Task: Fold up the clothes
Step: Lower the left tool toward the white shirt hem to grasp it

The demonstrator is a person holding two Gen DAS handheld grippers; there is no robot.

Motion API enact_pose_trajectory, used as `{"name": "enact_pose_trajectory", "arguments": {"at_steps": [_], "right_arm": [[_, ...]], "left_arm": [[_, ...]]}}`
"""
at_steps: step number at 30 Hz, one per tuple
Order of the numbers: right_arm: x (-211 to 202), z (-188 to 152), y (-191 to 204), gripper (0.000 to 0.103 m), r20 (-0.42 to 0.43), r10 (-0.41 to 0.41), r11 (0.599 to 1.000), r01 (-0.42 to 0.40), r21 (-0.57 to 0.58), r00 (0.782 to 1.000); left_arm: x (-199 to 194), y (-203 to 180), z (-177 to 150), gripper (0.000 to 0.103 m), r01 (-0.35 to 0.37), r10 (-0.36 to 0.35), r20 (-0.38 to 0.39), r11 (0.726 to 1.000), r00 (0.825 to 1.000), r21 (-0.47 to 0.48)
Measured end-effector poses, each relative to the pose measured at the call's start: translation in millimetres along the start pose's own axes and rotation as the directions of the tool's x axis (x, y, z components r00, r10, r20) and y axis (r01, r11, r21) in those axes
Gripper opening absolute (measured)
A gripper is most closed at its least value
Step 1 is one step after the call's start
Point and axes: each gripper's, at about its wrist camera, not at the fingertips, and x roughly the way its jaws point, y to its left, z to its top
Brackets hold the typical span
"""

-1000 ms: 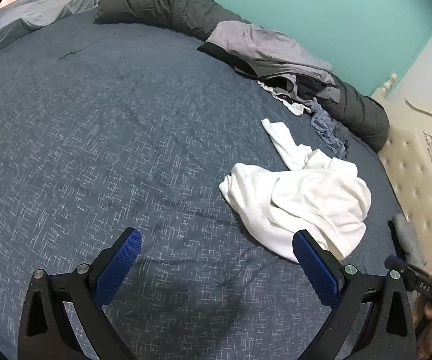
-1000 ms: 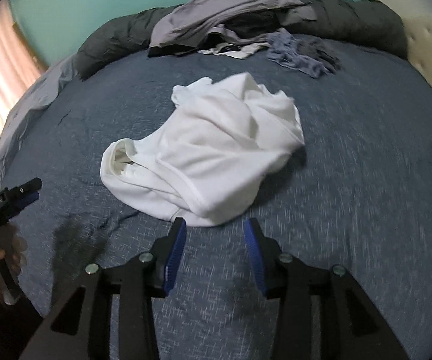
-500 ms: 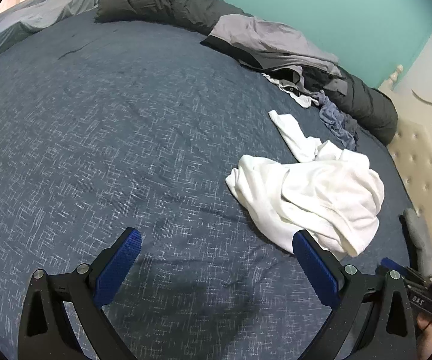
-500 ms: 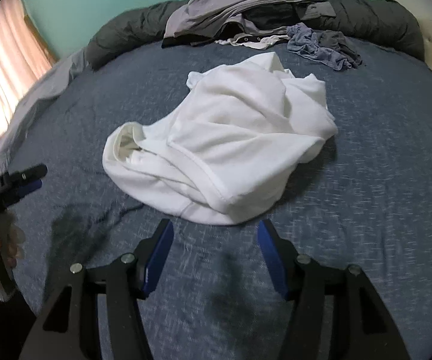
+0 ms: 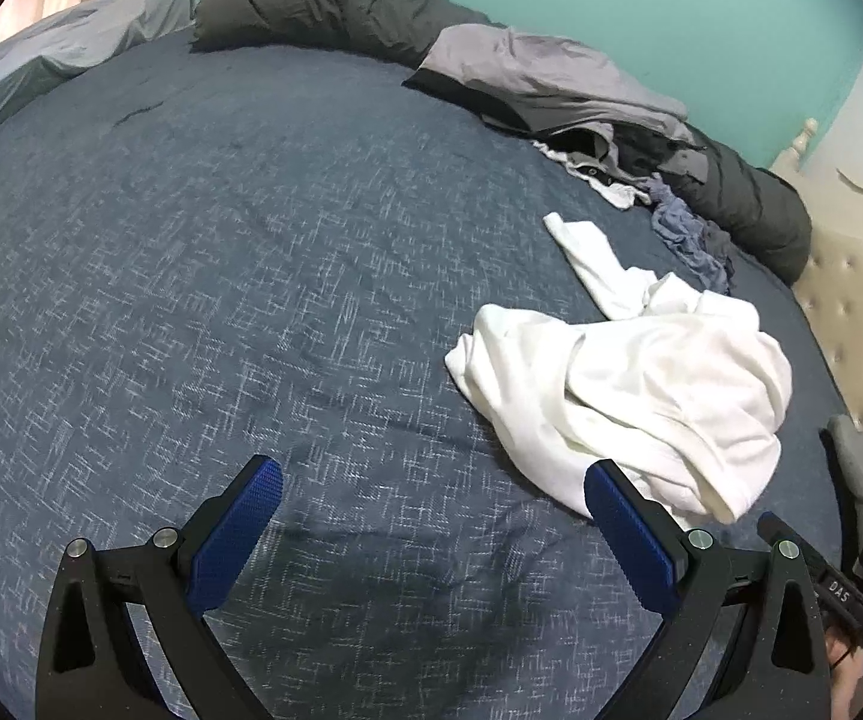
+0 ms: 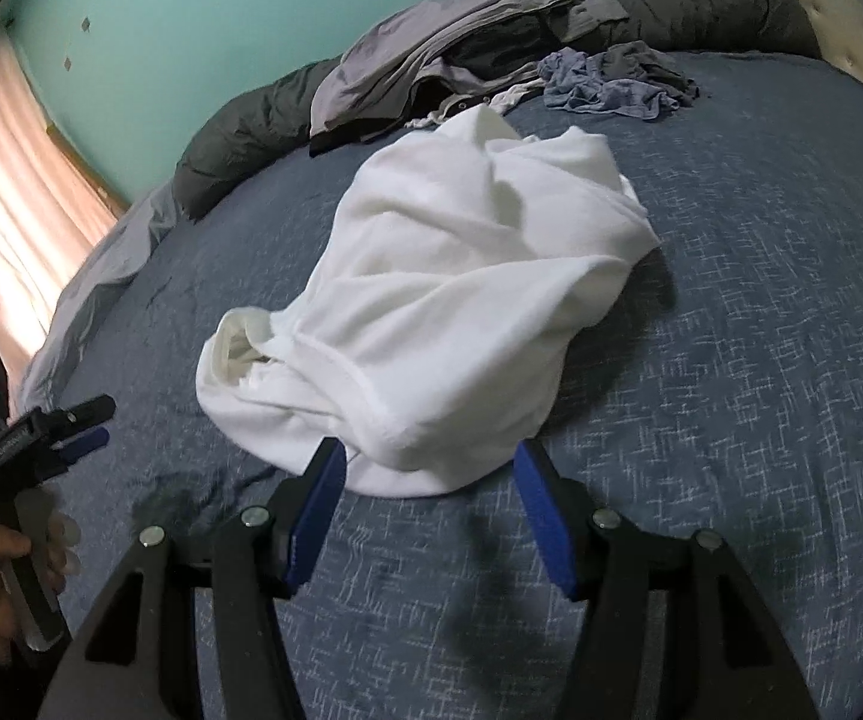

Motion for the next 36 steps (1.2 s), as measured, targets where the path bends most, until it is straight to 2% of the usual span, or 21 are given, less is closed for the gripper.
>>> {"name": "enact_pose_trajectory", "arguments": {"at_steps": [5,9,22,24,30,31,32,34,36], "right_arm": [[-1.6,1.0,-7.6,0.060,0.035,0.028,1.000,-0.028,0.009,0.999],[-1.8,-3.0,-12.6,0.060,0.058,0.061,0.998,-0.062,0.020,0.996],[5.6,-12.8,-37.3,0.060,0.066,0.103,0.989,-0.109,0.100,0.992],[3.5,-12.4,-35.7,0.060,0.075,0.103,0.989,-0.110,0.095,0.992],[0.2,-12.1,-30.0,0.060,0.085,0.124,0.989,-0.130,0.073,0.989],[0.1,-12.1,-30.2,0.060,0.085,0.126,0.989,-0.132,0.072,0.988],[-0.1,-12.3,-30.6,0.060,0.087,0.129,0.988,-0.135,0.073,0.988],[-0.7,-12.7,-32.4,0.060,0.094,0.144,0.985,-0.152,0.081,0.985],[-1.9,-12.0,-32.9,0.060,0.101,0.145,0.985,-0.153,0.083,0.984]], "left_arm": [[13.5,-9.6,2.9,0.103,-0.030,0.030,-0.033,1.000,0.999,0.007],[17.6,-22.9,8.7,0.103,-0.035,0.037,-0.032,0.998,0.999,0.059],[45.2,-42.8,23.2,0.100,-0.011,0.018,-0.063,0.994,0.998,0.110],[49.2,-45.4,25.4,0.094,-0.007,0.014,-0.066,0.994,0.998,0.113],[56.4,-52.5,27.5,0.092,0.020,-0.008,-0.080,0.989,0.997,0.143],[56.2,-53.8,27.4,0.088,0.023,-0.011,-0.079,0.988,0.997,0.152],[57.5,-55.3,27.7,0.079,0.024,-0.011,-0.083,0.987,0.997,0.158],[60.5,-57.8,28.1,0.076,0.030,-0.015,-0.093,0.986,0.996,0.162],[62.8,-62.1,27.5,0.065,0.038,-0.020,-0.100,0.983,0.995,0.178]]}}
